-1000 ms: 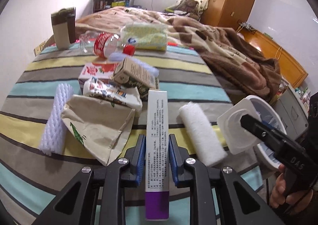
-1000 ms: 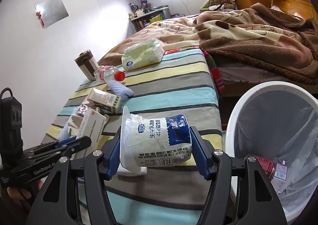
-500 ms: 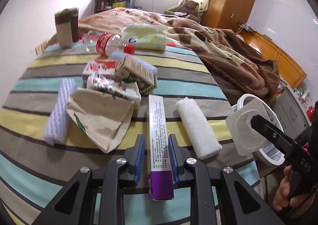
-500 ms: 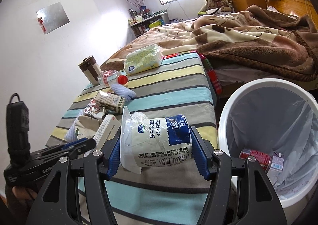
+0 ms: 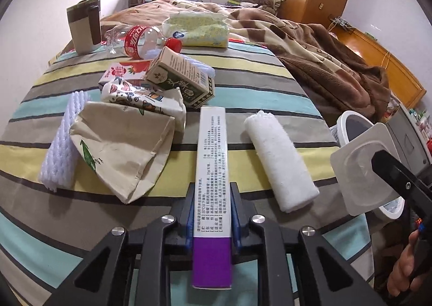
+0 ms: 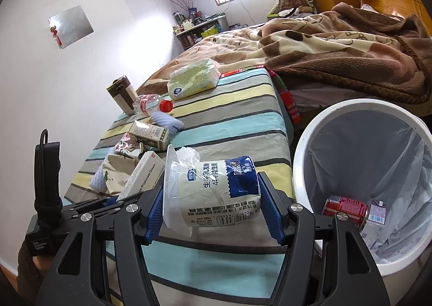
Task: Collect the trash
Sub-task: 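Carry the milk bag and tube box over the white bin and release both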
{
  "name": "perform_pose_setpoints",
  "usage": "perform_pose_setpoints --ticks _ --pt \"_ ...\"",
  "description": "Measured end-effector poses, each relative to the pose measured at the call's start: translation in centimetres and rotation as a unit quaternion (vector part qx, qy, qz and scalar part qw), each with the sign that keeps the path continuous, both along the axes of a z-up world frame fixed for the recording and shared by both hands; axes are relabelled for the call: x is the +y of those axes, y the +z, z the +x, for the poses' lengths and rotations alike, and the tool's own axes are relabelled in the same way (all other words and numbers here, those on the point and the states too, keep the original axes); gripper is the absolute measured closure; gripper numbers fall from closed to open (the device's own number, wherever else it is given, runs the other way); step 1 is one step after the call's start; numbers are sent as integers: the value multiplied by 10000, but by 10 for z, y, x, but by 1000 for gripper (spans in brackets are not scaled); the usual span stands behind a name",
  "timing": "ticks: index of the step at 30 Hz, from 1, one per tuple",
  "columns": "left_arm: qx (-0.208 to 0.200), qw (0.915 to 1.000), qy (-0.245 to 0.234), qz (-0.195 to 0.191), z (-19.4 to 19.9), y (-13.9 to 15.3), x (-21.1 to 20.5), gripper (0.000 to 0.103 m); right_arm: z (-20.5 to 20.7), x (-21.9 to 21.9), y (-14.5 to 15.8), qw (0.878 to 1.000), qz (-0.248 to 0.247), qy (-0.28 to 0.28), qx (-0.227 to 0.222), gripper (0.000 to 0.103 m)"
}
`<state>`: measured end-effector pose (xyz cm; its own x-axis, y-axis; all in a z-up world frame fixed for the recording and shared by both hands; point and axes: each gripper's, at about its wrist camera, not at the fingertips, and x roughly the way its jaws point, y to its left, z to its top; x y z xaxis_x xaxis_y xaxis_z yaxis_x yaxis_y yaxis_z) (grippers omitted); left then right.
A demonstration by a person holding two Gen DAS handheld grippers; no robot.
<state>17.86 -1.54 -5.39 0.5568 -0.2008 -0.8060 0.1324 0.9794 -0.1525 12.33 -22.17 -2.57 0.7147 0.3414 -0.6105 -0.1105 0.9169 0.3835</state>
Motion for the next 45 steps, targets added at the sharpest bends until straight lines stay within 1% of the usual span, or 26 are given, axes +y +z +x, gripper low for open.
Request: perform_pose_setpoints --ticks 4,12,17,23,31,36,39,45 --pt "-159 9998 -25 -108 -6 9 0 81 -3 -2 3 10000 29 -8 -48 39" --pt "-521 9980 -221 -266 -21 44 -11 81 -11 -13 17 9995 51 -146 -268 39" --pt "-732 9957 -451 -345 -30 63 -29 81 -16 -24 23 9989 32 -291 -363 39" --pt "-858 9921 -801 -446 -35 77 -59 81 -21 -46 26 9975 6 -589 -397 39" --pt "-852 9855 -1391 -472 -35 80 -117 81 -29 -86 25 9933 -71 -1095 -364 39" --pt "-758 9810 -1701 -539 -32 76 -152 81 -30 -111 19 9892 -185 -1438 -214 39" --pt "-662 9793 -1820 -593 -29 72 -167 81 -30 -122 13 9872 -221 -1576 -114 39" --pt "-501 9771 -1987 -582 -22 61 -200 81 -27 -135 4 9851 -245 -1701 67 39"
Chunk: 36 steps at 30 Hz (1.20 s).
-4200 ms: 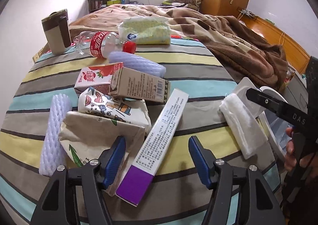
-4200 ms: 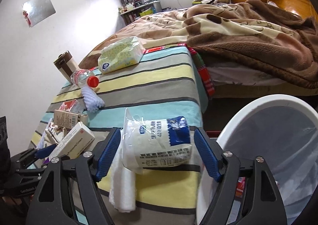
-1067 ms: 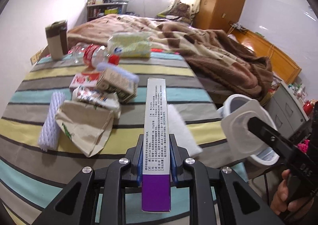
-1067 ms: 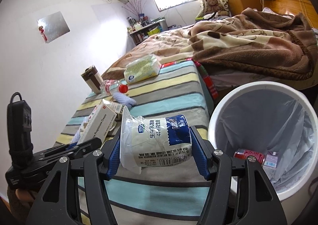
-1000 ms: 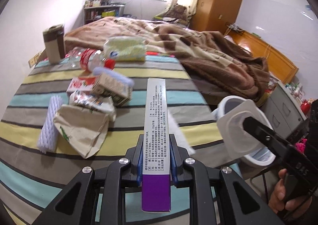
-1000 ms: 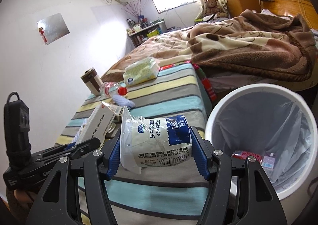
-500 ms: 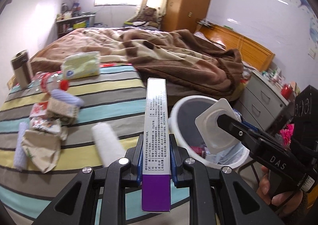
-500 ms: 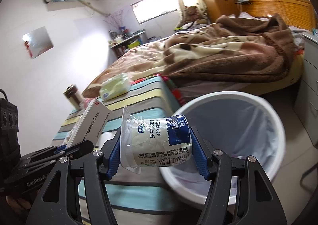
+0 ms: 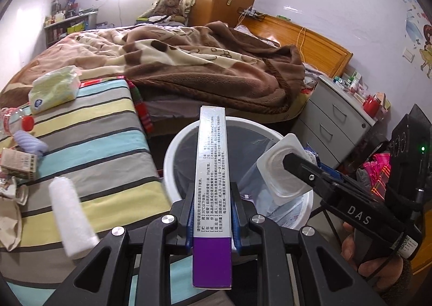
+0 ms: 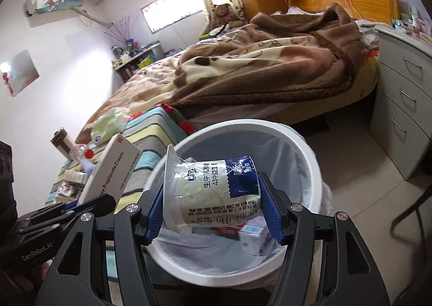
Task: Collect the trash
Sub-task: 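Carry the milk bag and tube box over the white bin and release both, then grasp the white foam roll with the right tool while the left tool grasps the white mesh sleeve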
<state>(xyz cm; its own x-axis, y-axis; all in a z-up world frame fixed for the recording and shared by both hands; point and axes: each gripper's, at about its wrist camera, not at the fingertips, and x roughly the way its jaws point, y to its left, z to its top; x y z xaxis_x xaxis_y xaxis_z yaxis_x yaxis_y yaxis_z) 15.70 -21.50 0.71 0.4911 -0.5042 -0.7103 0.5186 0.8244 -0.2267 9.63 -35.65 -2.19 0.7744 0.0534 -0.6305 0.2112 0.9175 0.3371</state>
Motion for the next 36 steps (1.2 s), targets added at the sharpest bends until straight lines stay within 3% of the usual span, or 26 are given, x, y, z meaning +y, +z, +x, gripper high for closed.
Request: perform_pose_setpoints --ticks 14,15,17,19,23,36 --pt "172 9996 -163 136 19 -21 -33 81 10 -20 -15 9992 -32 -212 344 39" --pt "138 9997 -154 163 18 -21 -33 80 10 -20 -16 9991 -21 -203 375 39" --pt "65 9996 -122 227 19 -21 -34 61 10 -20 -17 9989 -34 -227 410 37" --pt "150 9997 -147 80 20 -21 -31 56 11 -21 -17 9989 -34 -247 399 31" --pt "115 9999 -60 82 20 -16 -24 49 9 -20 -14 9991 3 -255 330 29" --pt "-159 9994 314 58 10 0 24 47 8 13 3 9994 -333 9 -85 25"
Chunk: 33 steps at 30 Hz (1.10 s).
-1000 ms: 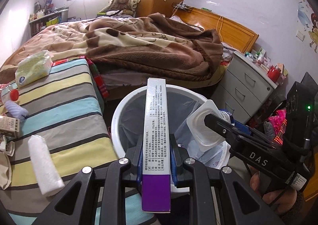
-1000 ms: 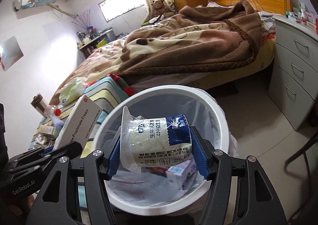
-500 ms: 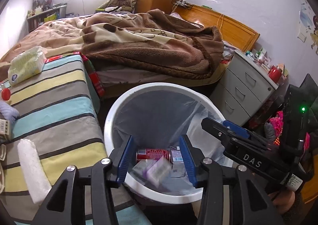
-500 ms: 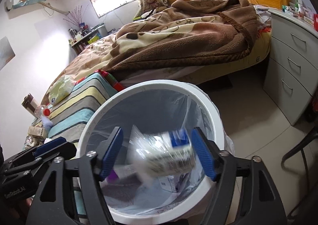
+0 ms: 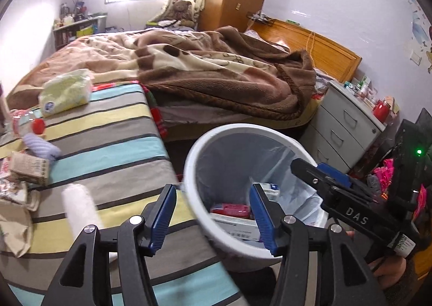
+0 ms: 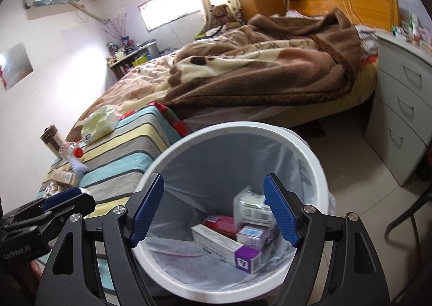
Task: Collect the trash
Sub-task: 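Grasp the white foam roll with the right tool while the left tool grasps the white mesh sleeve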
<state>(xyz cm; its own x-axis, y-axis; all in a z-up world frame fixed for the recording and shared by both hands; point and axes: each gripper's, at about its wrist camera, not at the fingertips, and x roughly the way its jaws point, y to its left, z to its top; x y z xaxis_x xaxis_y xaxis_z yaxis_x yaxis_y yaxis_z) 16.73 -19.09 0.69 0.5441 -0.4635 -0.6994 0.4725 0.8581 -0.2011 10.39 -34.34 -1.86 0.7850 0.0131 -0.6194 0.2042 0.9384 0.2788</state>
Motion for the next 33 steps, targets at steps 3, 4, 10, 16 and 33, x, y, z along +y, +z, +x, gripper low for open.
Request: perform_pose_setpoints --ticks 3,4,10,16,33 --pt "-35 9999 151 -47 -1 3 17 47 1 12 4 9999 -86 92 -111 25" --pt "-81 9997 221 -14 -2 3 24 47 2 15 5 9998 -101 122 -134 25" --pt "-73 9981 606 -34 -2 2 68 45 5 43 11 9981 -200 419 -406 22" --pt "-151 9945 1036 1 -2 2 116 45 11 71 14 9964 -271 665 -450 19" --pt "40 9759 2180 86 2 -15 245 44 33 163 -6 9820 -722 1736 179 20"
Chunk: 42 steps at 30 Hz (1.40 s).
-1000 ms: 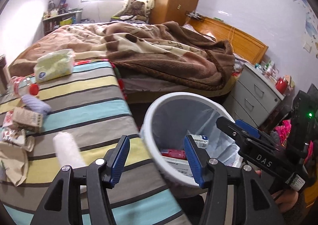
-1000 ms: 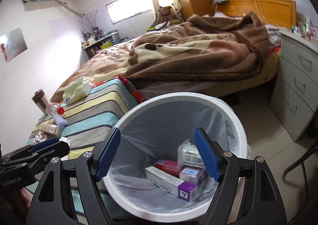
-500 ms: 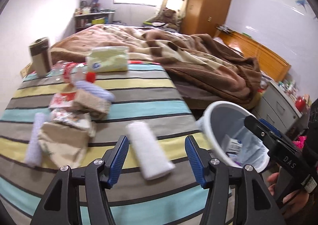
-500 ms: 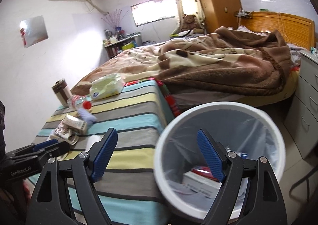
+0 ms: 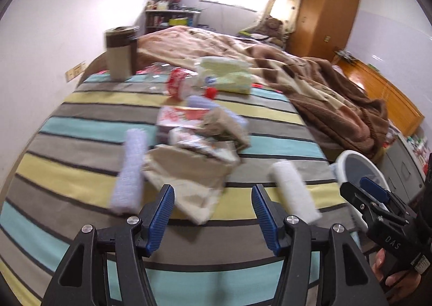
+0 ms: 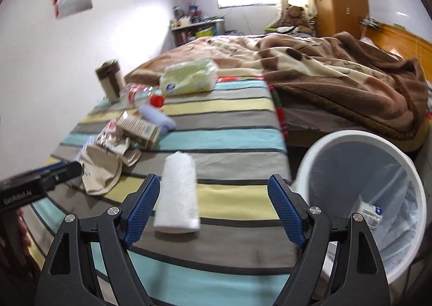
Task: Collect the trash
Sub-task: 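Grasp the white foam roll with the right tool while the left tool grasps the white mesh sleeve, then carry the foam roll and mesh sleeve over the white bin and open both tools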
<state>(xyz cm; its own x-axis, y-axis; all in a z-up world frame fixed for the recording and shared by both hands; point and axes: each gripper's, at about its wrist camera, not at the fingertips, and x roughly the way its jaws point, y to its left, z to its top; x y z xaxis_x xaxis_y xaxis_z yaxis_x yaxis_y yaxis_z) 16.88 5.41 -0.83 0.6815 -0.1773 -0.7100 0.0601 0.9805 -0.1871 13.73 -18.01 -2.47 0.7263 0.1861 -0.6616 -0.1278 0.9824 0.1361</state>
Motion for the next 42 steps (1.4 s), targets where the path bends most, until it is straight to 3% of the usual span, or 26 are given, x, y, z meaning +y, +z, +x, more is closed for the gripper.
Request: perform_pose_setpoints --ticks 6,14,21,35,36,38,40,42 --pt "172 9993 328 66 7 -14 38 44 13 13 -9 9995 -159 58 250 21" --pt "450 9971 608 103 28 -31 74 44 25 26 -17 9983 -262 134 512 34" --pt "619 9958 661 107 49 -42 89 44 33 35 -22 9972 -337 175 645 49" --pt "769 9953 567 145 85 -53 95 44 42 42 -24 9973 -332 68 653 66" --pt "756 9955 552 148 86 -54 95 46 42 42 -24 9973 -326 72 650 68" --pt "744 9956 552 117 86 -54 95 62 42 42 -23 9975 -312 70 632 73" --pt "737 9957 553 88 86 -53 95 69 42 43 -22 9977 -314 67 602 77" --pt "732 9959 539 42 84 -53 94 72 41 43 -22 9978 -301 83 584 79"
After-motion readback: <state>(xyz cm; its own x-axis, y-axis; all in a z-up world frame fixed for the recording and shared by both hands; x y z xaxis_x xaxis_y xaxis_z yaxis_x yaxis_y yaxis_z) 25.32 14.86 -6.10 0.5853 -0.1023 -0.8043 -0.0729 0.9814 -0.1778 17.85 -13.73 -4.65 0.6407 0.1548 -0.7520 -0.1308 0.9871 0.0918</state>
